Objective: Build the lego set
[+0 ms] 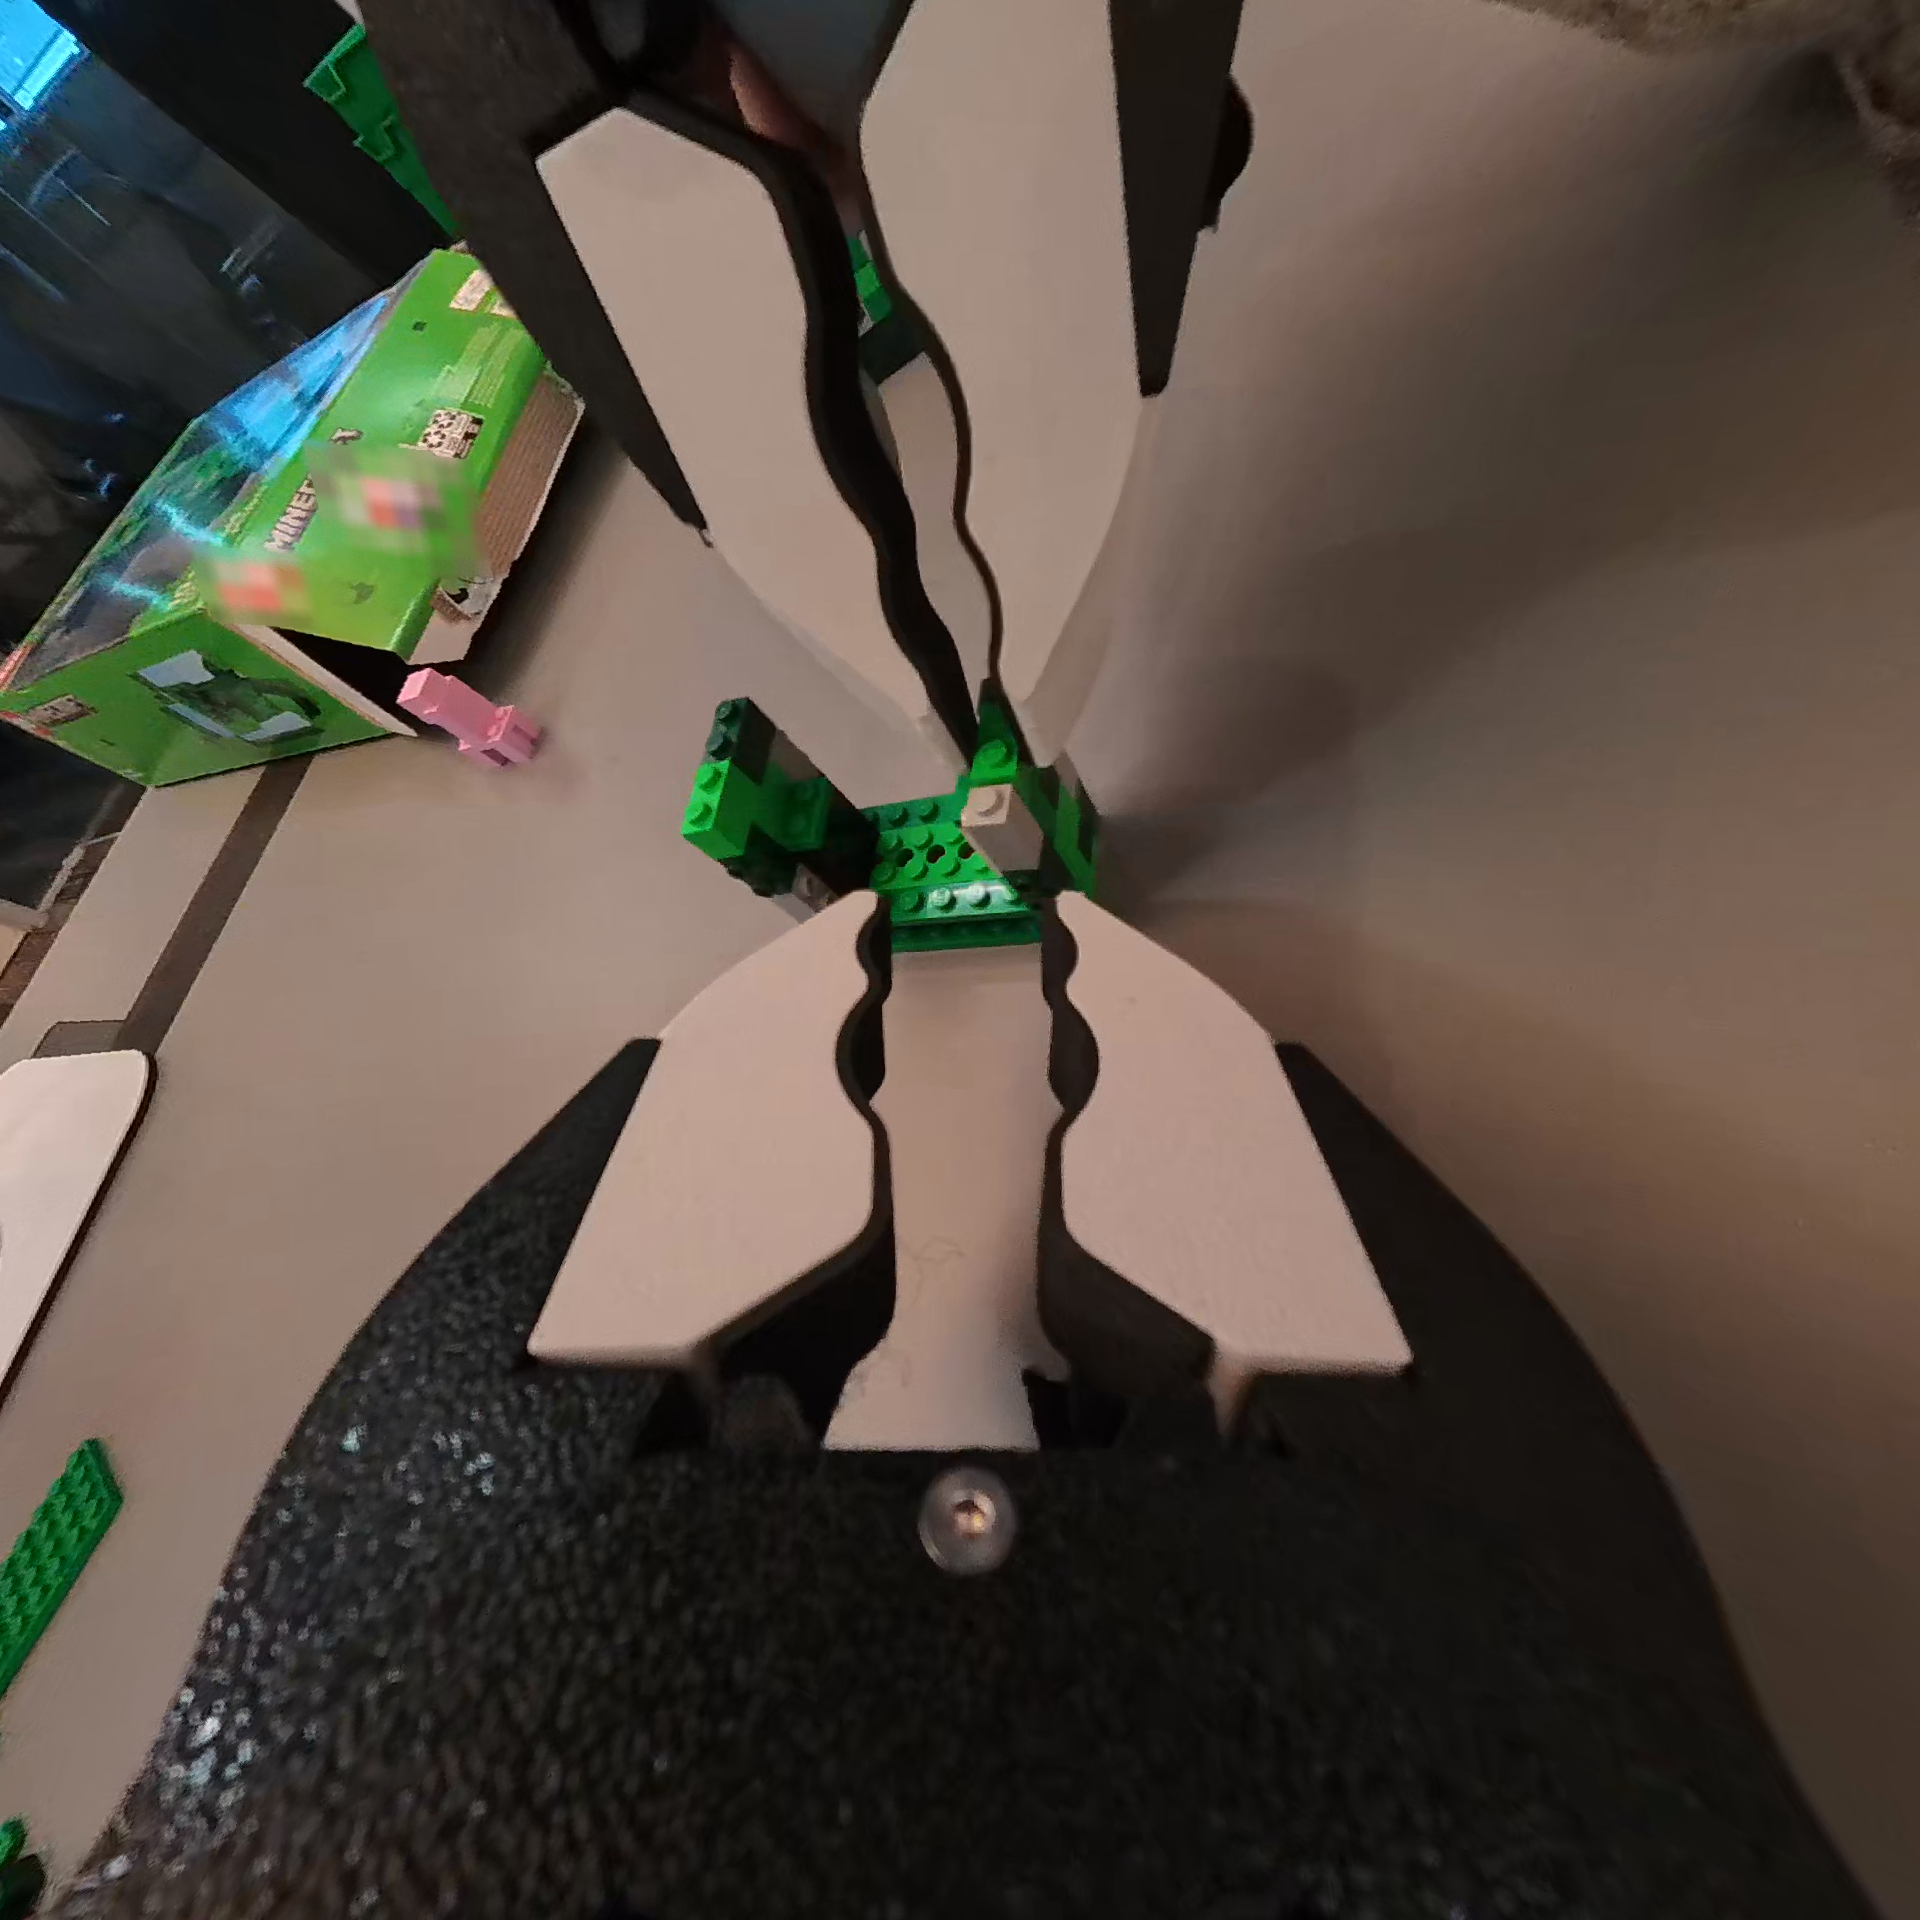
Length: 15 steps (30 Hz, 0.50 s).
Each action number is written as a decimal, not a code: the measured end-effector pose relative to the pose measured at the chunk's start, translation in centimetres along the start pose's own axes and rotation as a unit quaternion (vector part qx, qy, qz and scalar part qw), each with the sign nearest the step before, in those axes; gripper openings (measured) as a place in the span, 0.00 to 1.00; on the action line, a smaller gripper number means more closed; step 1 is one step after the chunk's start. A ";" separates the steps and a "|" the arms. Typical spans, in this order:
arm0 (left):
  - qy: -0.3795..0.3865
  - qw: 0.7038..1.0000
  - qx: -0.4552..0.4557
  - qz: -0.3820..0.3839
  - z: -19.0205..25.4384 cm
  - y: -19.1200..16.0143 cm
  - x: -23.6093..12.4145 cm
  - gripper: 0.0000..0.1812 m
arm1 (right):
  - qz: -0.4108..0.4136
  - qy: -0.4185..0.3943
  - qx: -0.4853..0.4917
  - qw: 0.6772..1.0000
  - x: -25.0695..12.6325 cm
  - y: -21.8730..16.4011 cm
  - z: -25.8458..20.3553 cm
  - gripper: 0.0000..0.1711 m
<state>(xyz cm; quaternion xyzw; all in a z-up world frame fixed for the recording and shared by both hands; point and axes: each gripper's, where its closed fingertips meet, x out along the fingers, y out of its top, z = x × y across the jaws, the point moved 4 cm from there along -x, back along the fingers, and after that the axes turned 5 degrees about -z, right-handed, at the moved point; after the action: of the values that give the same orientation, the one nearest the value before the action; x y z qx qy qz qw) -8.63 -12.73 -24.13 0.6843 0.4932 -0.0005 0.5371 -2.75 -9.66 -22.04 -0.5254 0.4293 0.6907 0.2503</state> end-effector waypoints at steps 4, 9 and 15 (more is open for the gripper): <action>0.000 1.000 -0.004 0.000 0.0 -0.1 0.0 0.16 | 0.012 -0.012 0.006 1.000 -0.2 -0.1 0.0 0.10; -0.007 1.000 -0.006 0.000 0.3 -0.3 0.4 0.16 | 0.063 -0.035 0.019 0.997 -1.1 -0.5 -0.5 0.12; 0.017 1.000 0.021 -0.008 -0.1 -0.6 0.1 0.15 | 0.077 -0.080 0.023 0.994 -1.3 -1.4 -2.0 0.11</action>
<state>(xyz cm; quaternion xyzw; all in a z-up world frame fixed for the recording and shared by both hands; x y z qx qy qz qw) -9.06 -12.59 -24.59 0.6916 0.5070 -0.0036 0.5144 -0.17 -10.55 -21.43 -0.4278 0.4627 0.7378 0.2420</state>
